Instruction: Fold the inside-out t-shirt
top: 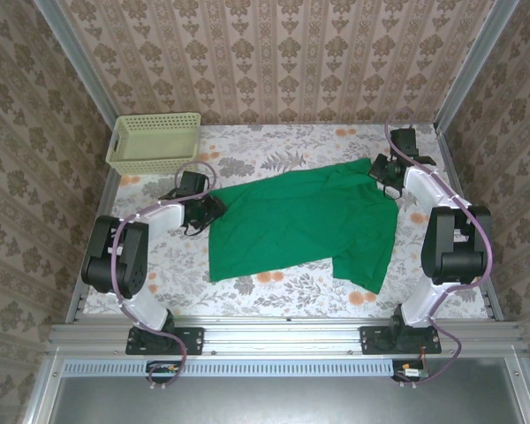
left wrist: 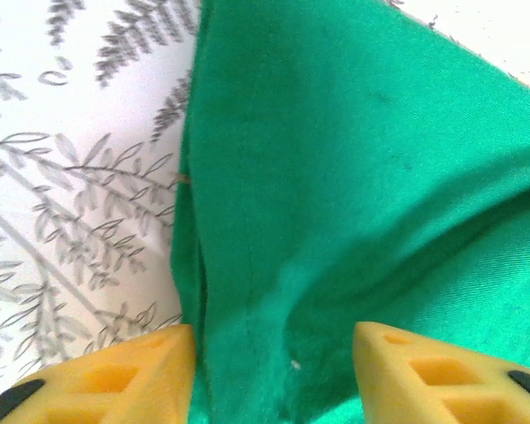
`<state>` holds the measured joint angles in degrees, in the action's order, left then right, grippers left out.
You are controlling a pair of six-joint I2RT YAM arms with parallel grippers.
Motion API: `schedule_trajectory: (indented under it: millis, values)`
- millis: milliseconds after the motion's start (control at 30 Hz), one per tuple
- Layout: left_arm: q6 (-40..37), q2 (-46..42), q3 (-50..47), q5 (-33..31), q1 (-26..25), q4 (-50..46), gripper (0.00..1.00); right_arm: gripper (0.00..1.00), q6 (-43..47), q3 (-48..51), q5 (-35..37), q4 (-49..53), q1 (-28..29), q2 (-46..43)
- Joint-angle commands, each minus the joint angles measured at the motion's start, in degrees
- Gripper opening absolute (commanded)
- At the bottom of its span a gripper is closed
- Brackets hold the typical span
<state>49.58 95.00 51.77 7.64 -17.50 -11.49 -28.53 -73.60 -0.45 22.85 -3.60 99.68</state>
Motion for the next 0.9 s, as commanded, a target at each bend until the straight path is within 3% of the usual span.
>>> schedule_trajectory:
  millis: [0,300,433,733,867]
  values:
    - [0.98,-2.7,1.8,-2.83,-1.38,-5.84,0.54,0.0,-0.03,-0.14,0.72,2.34,-0.54,-2.56]
    - [2.82,-0.29,3.01,-1.32,-3.05,-5.87,0.5,0.0,-0.14,-0.31,0.62,2.56,-0.7,-2.63]
    - [2.95,0.28,3.84,-1.3,-3.07,-5.73,0.4,0.0,-0.03,-0.4,0.53,2.81,-0.89,-2.68]
    - [0.5,1.39,8.04,-1.8,-1.85,-7.43,0.01,0.0,-0.23,-2.0,0.45,3.6,-1.24,-2.78]
    - [-1.85,2.71,12.92,-0.5,0.35,-8.55,0.0,0.0,-0.03,-5.33,0.49,4.77,-1.41,-2.38]
